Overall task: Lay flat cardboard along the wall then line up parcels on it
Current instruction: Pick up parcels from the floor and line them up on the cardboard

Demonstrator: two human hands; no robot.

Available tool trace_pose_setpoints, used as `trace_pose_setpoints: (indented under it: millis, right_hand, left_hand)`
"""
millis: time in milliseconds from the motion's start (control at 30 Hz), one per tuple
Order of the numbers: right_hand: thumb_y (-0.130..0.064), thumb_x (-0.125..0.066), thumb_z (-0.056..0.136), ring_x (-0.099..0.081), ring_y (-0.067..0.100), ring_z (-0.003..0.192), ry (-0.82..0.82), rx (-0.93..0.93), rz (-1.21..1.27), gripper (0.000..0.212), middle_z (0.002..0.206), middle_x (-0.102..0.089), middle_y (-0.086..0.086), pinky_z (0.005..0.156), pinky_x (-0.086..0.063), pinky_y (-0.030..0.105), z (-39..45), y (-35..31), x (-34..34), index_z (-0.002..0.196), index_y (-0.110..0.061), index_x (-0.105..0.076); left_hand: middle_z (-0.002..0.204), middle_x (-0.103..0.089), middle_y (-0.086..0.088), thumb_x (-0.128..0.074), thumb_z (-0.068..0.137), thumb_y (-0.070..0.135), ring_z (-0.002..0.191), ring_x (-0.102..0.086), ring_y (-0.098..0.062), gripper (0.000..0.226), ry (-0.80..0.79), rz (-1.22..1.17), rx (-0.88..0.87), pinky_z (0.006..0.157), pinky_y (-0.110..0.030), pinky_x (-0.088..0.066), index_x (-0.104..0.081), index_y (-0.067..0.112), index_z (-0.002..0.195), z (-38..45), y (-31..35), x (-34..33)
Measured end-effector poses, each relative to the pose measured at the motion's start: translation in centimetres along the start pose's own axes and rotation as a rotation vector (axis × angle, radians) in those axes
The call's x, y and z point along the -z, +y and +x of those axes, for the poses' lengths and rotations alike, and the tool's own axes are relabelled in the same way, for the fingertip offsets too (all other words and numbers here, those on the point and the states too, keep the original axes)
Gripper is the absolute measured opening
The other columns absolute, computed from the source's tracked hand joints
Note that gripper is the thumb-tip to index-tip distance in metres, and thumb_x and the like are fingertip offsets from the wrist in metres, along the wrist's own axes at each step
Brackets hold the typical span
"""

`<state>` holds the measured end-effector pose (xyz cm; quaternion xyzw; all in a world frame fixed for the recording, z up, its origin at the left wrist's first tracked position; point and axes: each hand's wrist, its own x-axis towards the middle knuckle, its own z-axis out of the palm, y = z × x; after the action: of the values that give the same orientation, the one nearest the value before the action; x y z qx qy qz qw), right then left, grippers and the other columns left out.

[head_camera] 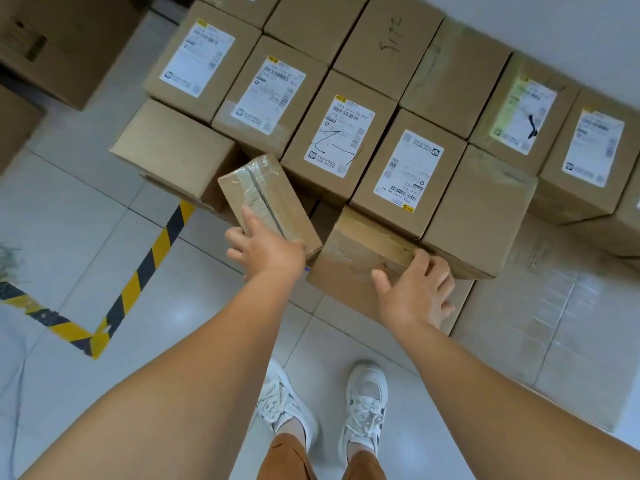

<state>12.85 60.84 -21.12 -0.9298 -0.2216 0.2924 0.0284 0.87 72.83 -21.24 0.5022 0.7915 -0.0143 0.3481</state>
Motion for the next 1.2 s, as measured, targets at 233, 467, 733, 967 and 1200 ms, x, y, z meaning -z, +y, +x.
trace_pose_setpoints:
  millis: [233, 467, 733, 967, 1200]
  right_hand:
    - [-0.042, -0.050, 0.096, -0.018, 0.033, 0.133, -0.079, 0.062, 0.026, 0.054, 0.147, -0.020, 0.010, 0.100, -0.036, 0.042, 0.9, 0.5, 1.5, 0.144, -0.022, -0.034]
    - [-0.035, -0.054, 0.095, -0.020, 0.035, 0.133, -0.020, 0.033, 0.154, 0.053, 0.147, -0.020, 0.013, 0.106, -0.031, 0.045, 1.5, 0.7, 1.2, 0.142, -0.020, -0.037]
    - [-0.038, -0.062, 0.090, -0.031, 0.042, 0.130, 0.029, -0.220, 0.332, 0.081, 0.148, -0.017, 0.017, 0.103, -0.033, 0.049, 1.3, -0.1, 0.3, 0.148, -0.012, -0.013]
    - [-0.039, -0.059, 0.091, -0.043, 0.047, 0.121, -0.018, -0.239, 0.275, 0.070, 0.145, -0.022, 0.016, 0.098, -0.039, 0.051, 1.9, -0.2, 0.2, 0.144, -0.011, -0.022]
    - [-0.025, -0.065, 0.089, -0.043, 0.047, 0.122, -0.093, -0.260, 0.323, 0.084, 0.150, -0.015, 0.013, 0.097, -0.041, 0.052, 1.3, -1.0, -1.0, 0.149, -0.017, -0.007]
  left_hand:
    - [0.135, -0.023, -0.008, -0.053, 0.086, 0.002, 0.107, -0.045, -0.027, 0.084, -0.134, -0.388, 0.099, 0.090, -0.034, -0.045, -0.005, 0.017, 0.152, -2.3, 2.7, -3.0]
    - [0.141, -0.021, -0.011, -0.063, 0.078, 0.006, 0.128, -0.025, -0.029, 0.087, 0.041, 0.594, -0.510, 0.111, -0.039, -0.023, -0.013, 0.035, 0.144, 0.5, -1.9, 0.8]
    - [0.159, 0.016, 0.001, -0.056, 0.087, 0.003, 0.146, 0.015, -0.021, 0.093, -0.067, 1.071, -1.011, 0.117, -0.045, -0.002, 0.008, 0.024, 0.151, 6.7, 2.3, 4.1]
    - [0.159, -0.001, -0.003, -0.072, 0.076, 0.015, 0.147, -0.002, -0.025, 0.110, -0.176, 1.250, -1.073, 0.117, -0.049, -0.013, 0.007, 0.024, 0.151, 7.3, 3.6, 3.8]
    - [0.157, -0.014, -0.001, -0.071, 0.079, 0.016, 0.144, -0.018, -0.023, 0.099, -0.431, 1.363, -1.031, 0.114, -0.048, -0.023, -0.006, 0.024, 0.153, 8.1, 5.9, 6.1]
